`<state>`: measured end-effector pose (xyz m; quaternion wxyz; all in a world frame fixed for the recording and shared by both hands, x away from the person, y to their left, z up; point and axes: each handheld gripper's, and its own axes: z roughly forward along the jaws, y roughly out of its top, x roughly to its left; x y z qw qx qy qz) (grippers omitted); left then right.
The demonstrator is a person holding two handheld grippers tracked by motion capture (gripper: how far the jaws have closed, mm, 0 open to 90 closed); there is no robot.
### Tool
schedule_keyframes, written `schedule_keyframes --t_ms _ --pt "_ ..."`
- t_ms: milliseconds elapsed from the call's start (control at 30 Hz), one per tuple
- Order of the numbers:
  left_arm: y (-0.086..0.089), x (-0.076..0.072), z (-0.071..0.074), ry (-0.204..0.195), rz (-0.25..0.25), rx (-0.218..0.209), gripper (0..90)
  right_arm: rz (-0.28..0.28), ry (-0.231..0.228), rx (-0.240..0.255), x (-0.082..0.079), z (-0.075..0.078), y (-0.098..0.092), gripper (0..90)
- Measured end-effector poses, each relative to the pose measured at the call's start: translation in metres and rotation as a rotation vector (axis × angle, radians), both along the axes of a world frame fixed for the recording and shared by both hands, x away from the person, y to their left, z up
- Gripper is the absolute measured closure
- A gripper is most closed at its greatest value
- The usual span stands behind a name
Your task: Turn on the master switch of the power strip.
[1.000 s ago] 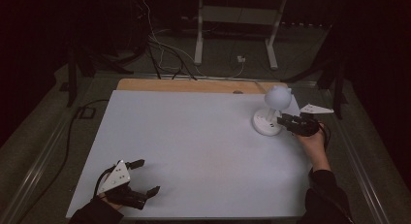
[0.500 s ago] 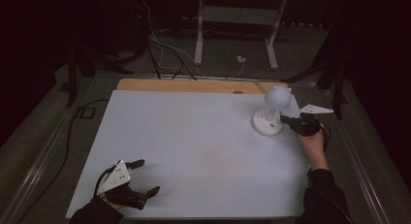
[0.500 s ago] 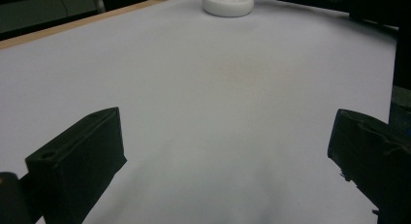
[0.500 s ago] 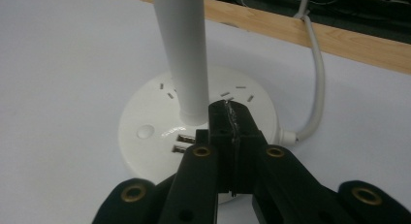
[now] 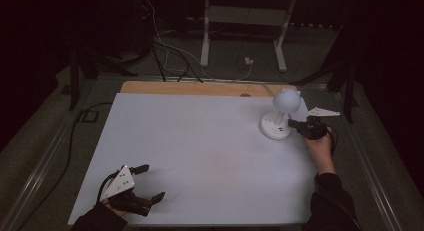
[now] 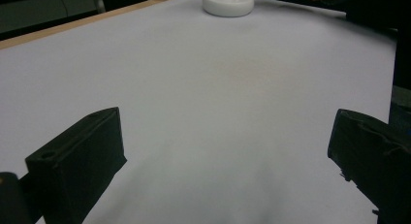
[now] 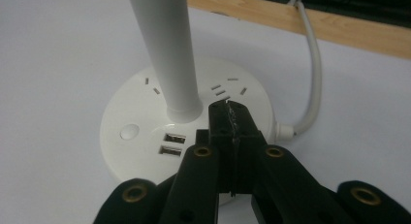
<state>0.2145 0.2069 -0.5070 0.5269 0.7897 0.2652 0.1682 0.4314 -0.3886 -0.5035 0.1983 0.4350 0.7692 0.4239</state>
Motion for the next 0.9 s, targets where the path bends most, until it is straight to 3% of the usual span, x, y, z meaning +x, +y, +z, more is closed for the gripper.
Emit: schedule_keyframes --t_ms 700,900 --pt "0.0 0.0 0.0 0.002 0.0 0.003 0.2 -0.04 0.031 -0.039 0.001 -0.004 0.01 90.0" --pt "-0.001 -0.001 0.0 0.001 0.0 0.002 0.2 -0.069 -0.008 -0.053 -0.002 -0.008 0.014 90.0"
